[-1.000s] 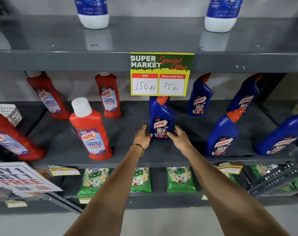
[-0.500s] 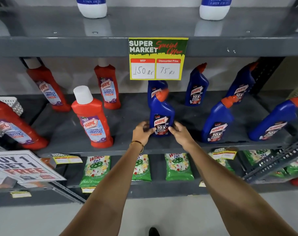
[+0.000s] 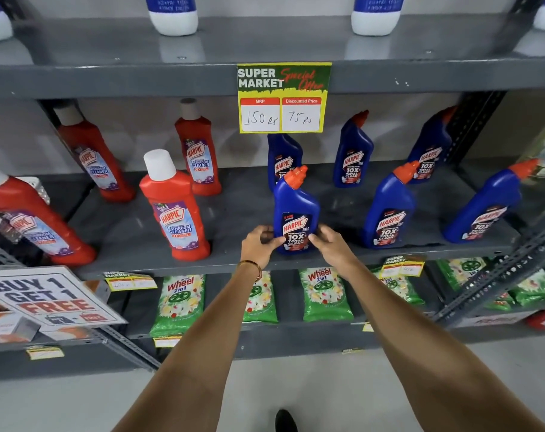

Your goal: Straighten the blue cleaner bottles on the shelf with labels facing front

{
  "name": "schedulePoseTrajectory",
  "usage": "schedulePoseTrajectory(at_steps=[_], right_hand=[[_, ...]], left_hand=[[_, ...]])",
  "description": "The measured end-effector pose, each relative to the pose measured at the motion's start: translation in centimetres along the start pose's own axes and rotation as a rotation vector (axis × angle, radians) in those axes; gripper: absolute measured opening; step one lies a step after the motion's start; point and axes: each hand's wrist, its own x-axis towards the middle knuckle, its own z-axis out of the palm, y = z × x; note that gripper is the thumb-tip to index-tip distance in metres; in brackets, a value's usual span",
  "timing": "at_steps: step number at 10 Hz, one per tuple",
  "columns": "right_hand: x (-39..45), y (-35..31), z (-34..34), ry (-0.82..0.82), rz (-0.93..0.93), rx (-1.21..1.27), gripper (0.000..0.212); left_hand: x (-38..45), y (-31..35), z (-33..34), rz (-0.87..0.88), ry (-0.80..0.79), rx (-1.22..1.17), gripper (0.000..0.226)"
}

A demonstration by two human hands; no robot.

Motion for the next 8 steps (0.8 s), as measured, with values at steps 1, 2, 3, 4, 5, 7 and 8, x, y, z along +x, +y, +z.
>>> schedulePoseTrajectory(at_steps=[1,2,3,4,5,7,8], right_hand=[[-0.1,-0.1,0.0,0.006,0.011,-0.003,0.029],[0.0,0.0,0.0,0.001,0.020,-0.001,0.030],[-0.2,-0.2,-0.1,-0.011,0.030,0.004,0.030],[-0.2,-0.4,-0.2,-0.016,0.045,0.012,0.031],[-0.3,-0.6,-0.2,-0.027,0.066,0.041,0.032],[-0.1,-0.2,-0.4,-0.009,0.170,-0.055,0.049],[-1.0,0.1,0.0,0.128,0.145,-0.256,0.057]], left_hand=[[0.0,0.1,0.0,0.003,-0.002,0.009,0.039],[0.0,0.1,0.0,0.003,0.000,0.011,0.040],[0.0,0.0,0.0,0.009,-0.002,0.010,0.039],[0.1,-0.2,0.0,0.008,-0.005,0.009,0.040],[0.1,-0.1,0.0,0.009,-0.011,0.012,0.041],[0.0,-0.8,-0.3,-0.015,-0.016,0.098,0.041],[-0.9,-1.1,-0.4,-0.014,-0.004,0.127,0.039]])
